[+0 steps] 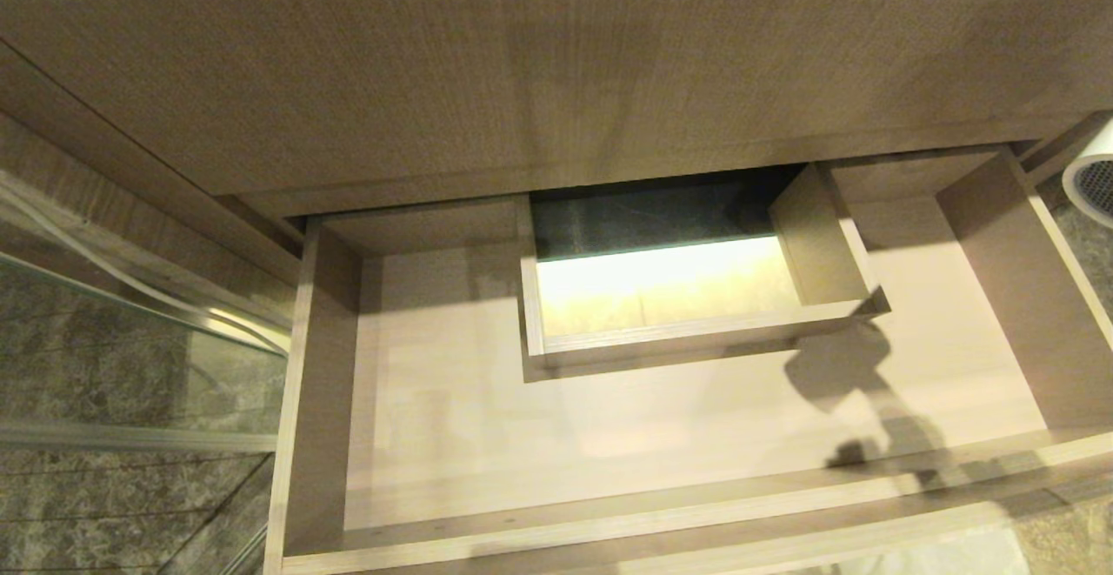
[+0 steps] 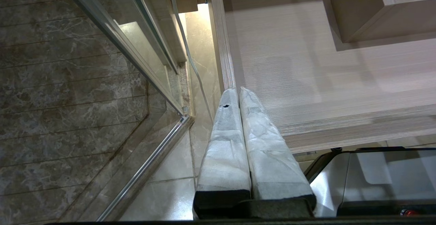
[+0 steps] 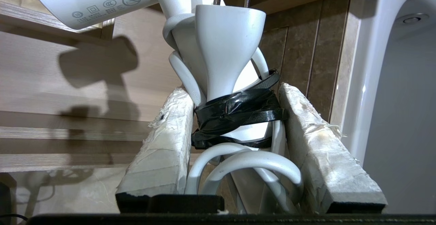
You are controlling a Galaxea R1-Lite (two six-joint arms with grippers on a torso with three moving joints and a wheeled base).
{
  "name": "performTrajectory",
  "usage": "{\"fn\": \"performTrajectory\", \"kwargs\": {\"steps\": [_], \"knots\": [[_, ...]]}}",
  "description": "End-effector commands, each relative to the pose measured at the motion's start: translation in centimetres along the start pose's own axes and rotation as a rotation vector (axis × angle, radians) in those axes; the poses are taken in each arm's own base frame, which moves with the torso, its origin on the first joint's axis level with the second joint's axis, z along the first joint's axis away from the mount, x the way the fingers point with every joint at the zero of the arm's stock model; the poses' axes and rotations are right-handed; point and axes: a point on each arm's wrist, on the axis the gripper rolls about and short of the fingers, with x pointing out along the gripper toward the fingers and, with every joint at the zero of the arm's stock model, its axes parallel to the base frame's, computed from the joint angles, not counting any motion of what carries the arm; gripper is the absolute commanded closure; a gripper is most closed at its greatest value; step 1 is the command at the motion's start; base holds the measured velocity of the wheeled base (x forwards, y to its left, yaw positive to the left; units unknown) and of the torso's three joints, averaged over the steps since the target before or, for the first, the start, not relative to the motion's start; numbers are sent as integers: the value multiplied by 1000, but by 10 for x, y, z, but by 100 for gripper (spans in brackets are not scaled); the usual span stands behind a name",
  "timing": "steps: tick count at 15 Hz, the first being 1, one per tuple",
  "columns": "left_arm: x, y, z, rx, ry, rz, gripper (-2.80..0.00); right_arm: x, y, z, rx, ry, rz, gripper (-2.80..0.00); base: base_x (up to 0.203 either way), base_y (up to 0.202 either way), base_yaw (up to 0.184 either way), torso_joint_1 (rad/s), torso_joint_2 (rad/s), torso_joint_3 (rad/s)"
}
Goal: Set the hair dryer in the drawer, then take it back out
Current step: Place it on the countertop
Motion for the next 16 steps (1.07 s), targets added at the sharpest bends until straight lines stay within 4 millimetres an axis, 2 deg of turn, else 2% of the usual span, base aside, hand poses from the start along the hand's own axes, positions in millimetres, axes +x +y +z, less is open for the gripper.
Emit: {"fn": "performTrajectory", "kwargs": {"steps": [1, 4, 9, 13, 16], "knots": [[0, 0, 0, 0, 0, 1, 0, -4, 2, -1, -5, -5, -3, 0, 0, 0, 0, 0, 0, 0], [0, 0, 0, 0, 0, 0, 0, -6, 3, -1, -8, -10, -5, 0, 0, 0, 0, 111, -174, -47], [0, 0, 0, 0, 0, 0, 0, -8, 4, -1, -8, -13, -8, 0, 0, 0, 0, 238, -460, -209], [0, 0, 0, 0, 0, 1, 0, -10, 4, -1, -9, -18, -12, 0, 0, 0, 0, 102, -481, -217], [0, 0, 0, 0, 0, 1, 0, -13, 6, -1, -11, -24, -16, 0, 0, 0, 0, 387, -490, -227]]}}
